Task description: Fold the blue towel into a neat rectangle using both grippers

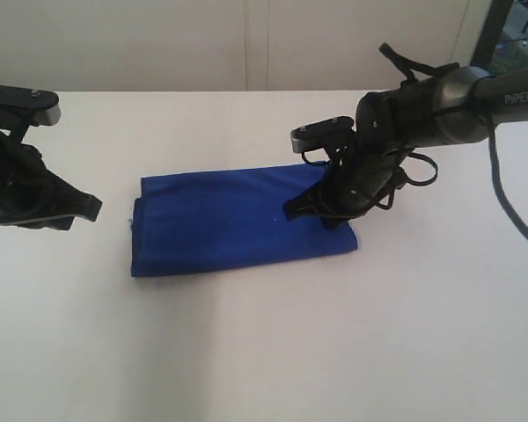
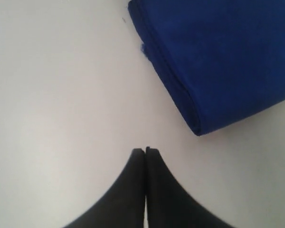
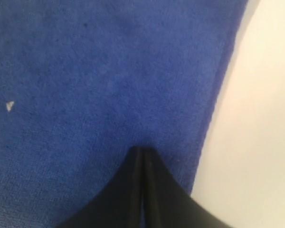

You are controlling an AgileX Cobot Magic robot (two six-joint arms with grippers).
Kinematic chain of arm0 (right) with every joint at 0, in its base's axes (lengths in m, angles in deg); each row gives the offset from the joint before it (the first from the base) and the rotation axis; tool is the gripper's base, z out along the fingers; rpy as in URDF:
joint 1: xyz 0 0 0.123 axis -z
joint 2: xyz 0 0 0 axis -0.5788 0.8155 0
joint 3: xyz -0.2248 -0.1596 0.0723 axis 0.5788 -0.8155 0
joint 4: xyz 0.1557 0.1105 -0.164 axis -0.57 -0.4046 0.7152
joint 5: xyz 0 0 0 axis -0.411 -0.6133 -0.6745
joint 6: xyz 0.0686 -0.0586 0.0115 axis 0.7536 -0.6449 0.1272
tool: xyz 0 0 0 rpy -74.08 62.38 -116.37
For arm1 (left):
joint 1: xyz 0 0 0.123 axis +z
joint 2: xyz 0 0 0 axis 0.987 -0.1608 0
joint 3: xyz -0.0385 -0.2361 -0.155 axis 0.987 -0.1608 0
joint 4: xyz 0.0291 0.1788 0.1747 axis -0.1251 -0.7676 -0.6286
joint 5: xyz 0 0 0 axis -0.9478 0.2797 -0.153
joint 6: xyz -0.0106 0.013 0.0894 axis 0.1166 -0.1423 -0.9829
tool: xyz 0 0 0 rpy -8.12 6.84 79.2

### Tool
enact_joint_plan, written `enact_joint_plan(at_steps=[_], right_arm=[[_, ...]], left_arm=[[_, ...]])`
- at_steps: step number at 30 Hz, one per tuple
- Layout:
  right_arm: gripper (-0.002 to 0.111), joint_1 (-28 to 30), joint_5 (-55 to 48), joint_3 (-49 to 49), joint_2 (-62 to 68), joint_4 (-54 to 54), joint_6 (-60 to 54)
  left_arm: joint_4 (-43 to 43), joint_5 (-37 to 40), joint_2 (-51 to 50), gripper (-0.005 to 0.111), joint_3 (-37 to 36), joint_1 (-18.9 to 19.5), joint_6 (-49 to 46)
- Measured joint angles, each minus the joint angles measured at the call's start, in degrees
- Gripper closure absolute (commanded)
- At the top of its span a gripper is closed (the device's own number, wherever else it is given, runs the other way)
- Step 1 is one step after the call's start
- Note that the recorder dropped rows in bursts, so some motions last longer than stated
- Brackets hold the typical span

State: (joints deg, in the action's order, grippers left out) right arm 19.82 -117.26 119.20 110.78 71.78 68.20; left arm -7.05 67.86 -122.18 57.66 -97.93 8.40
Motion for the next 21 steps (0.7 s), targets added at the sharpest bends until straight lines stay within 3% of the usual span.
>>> enact_joint_plan(at_steps=[10,21], right_arm=[[0.108,0.00,-5.72,0.00,-0.11,4.58,10.86],[0.108,0.00,-10.49,0.13,-0.54,4.82,13.38]], left_arm=[[0.00,0.04,2.15,0.107,-2.92,0.00,0.67],[-0.09,0.04,2.47,0.107,-4.64,0.00,0.77]])
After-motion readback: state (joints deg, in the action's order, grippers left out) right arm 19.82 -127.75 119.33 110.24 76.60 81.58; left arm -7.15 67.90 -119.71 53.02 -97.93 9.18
